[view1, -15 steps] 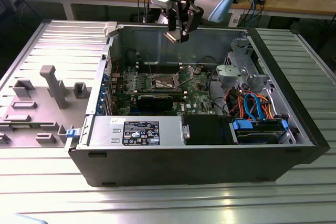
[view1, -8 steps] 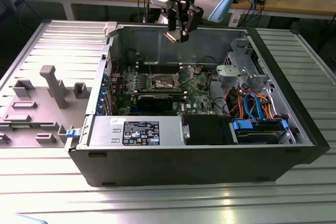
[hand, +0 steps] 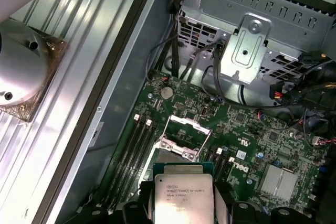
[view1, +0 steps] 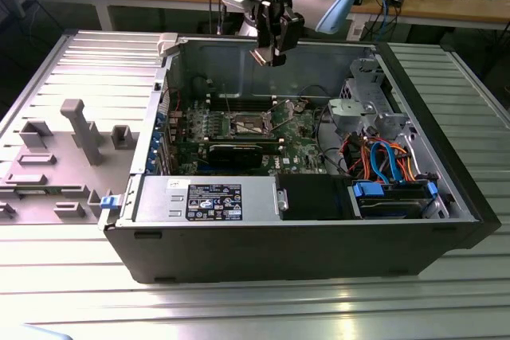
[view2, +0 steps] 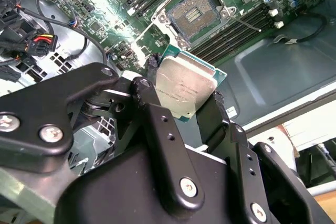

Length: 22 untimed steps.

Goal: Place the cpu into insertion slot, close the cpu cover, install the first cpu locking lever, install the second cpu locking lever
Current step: 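Place the cpu into insertion slot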

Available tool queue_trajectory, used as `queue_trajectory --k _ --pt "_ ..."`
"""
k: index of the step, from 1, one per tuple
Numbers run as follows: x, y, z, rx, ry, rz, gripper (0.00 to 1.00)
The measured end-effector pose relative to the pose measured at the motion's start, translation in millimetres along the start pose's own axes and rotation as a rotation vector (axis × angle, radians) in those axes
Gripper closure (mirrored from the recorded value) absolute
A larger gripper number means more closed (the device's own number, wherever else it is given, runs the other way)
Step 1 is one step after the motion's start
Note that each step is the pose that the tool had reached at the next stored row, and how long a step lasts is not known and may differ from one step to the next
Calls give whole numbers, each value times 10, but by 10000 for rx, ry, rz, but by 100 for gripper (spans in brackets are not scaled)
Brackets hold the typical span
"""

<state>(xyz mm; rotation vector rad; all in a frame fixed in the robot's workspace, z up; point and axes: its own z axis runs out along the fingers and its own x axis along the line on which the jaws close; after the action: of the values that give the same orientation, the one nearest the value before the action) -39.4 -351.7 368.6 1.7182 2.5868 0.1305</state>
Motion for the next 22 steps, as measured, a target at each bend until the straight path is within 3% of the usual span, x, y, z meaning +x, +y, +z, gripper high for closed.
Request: queue_trajectory --k 4,22 --pt "0 0 1 -2 -6 70 45" --pt "0 -1 7 -18 -90 1019 45"
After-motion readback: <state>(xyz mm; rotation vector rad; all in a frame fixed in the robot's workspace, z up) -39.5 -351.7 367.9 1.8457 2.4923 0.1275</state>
